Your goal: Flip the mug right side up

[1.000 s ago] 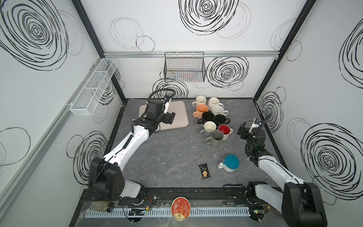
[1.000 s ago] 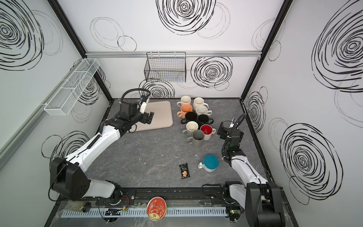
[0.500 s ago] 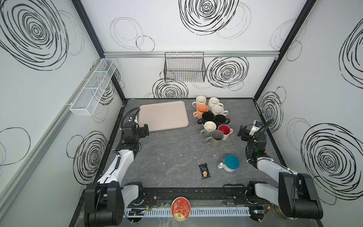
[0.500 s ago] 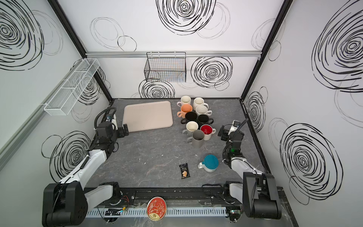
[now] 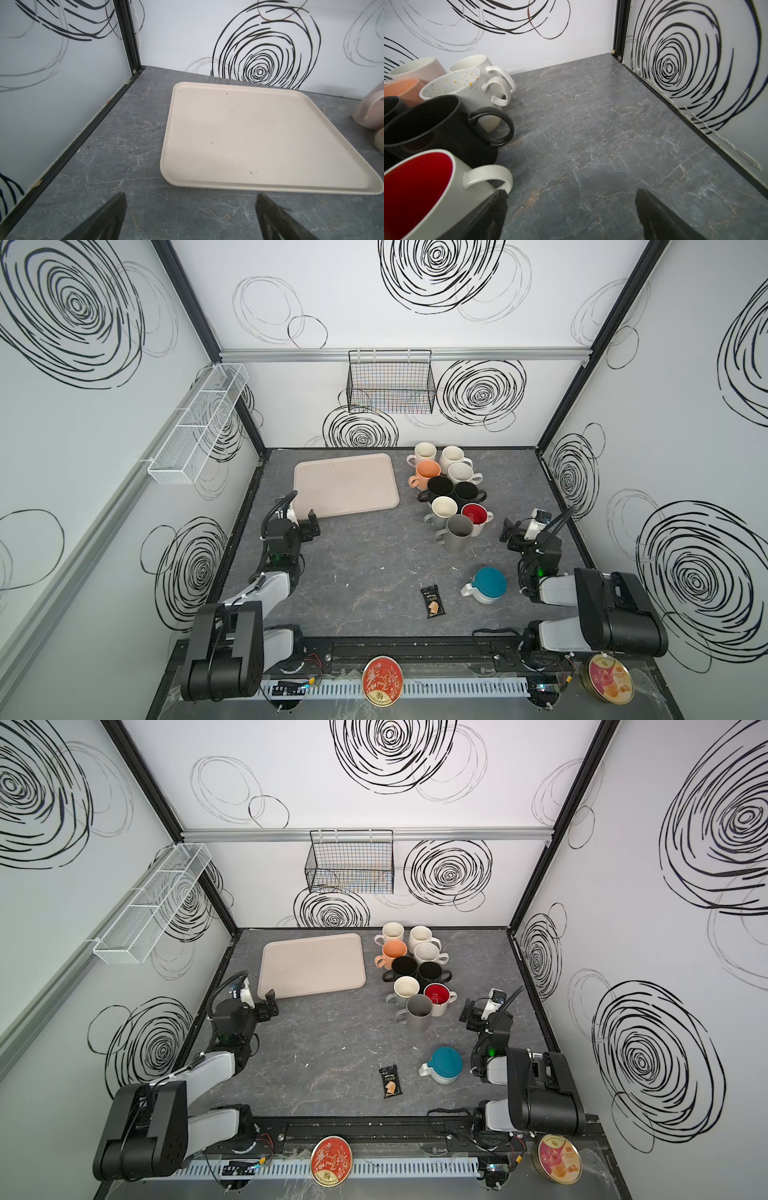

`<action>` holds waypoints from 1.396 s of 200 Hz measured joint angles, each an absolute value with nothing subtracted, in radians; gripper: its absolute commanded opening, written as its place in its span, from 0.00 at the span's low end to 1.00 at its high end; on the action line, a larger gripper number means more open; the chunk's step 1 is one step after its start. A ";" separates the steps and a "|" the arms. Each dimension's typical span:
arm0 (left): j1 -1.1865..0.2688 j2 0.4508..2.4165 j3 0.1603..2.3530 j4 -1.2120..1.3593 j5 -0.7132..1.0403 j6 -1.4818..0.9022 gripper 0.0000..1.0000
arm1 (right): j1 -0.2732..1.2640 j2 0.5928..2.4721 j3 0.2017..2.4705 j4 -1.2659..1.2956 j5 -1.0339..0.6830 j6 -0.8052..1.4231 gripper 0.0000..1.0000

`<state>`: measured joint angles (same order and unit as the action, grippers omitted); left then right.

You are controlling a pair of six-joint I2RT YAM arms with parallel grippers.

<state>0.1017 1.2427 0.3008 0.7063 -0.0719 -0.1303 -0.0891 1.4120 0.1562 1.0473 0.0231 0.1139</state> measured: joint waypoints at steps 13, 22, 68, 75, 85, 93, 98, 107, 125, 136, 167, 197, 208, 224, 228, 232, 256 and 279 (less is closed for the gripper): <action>0.102 1.270 0.265 0.790 -0.071 -0.141 0.99 | -0.093 1.414 0.162 1.056 0.007 0.113 1.00; 0.102 1.290 0.245 0.835 -0.070 -0.147 0.99 | -0.094 1.415 0.168 1.058 -0.002 0.112 1.00; 0.109 1.373 0.205 1.075 -0.059 -0.162 0.99 | -0.091 1.420 0.203 1.055 -0.012 0.111 1.00; 0.110 1.381 0.205 1.090 -0.057 -0.162 0.99 | -0.089 1.424 0.209 1.053 -0.012 0.110 1.00; 0.110 1.385 0.204 1.110 -0.052 -0.162 0.99 | -0.086 1.431 0.219 1.045 -0.013 0.107 1.00; 0.109 1.388 0.204 1.124 -0.048 -0.161 0.99 | -0.084 1.437 0.233 1.031 -0.013 0.105 1.00; 0.109 1.388 0.204 1.131 -0.046 -0.161 0.99 | -0.081 1.442 0.241 1.021 -0.013 0.102 1.00; 0.107 1.388 0.204 1.139 -0.044 -0.160 0.99 | -0.073 1.450 0.261 1.002 -0.011 0.095 1.00; 0.093 1.389 0.204 1.156 -0.046 -0.149 0.99 | -0.051 1.458 0.288 0.976 -0.007 0.081 1.00; 0.072 1.395 0.203 1.174 -0.052 -0.133 0.99 | -0.038 1.460 0.296 0.968 -0.007 0.070 1.00; 0.001 1.479 0.180 1.283 -0.084 -0.090 0.99 | -0.025 1.460 0.291 0.969 -0.021 0.042 1.00; -0.010 1.497 0.167 1.292 -0.130 -0.075 0.99 | -0.025 1.460 0.287 0.967 -0.025 0.034 1.00; -0.011 1.498 0.167 1.301 -0.139 -0.071 0.99 | -0.025 1.460 0.291 0.957 -0.016 0.036 1.00; -0.011 1.498 0.167 1.311 -0.144 -0.068 0.99 | -0.025 1.466 0.304 0.942 -0.002 0.040 1.00; -0.011 1.498 0.167 1.312 -0.146 -0.067 0.99 | -0.025 1.467 0.307 0.939 0.001 0.041 1.00; -0.011 1.498 0.167 1.312 -0.146 -0.067 0.99 | -0.025 1.468 0.308 0.938 0.004 0.042 1.00; -0.018 1.498 0.168 1.311 -0.159 -0.061 0.99 | -0.025 1.468 0.309 0.934 0.013 0.044 1.00; -0.029 1.498 0.168 1.310 -0.169 -0.055 0.99 | -0.025 1.468 0.309 0.929 0.019 0.044 1.00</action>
<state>-0.0288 1.4979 0.1684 1.3098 -0.1688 -0.0547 -0.0246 1.4681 0.3092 0.9291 0.0185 0.0441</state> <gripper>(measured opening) 0.992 0.998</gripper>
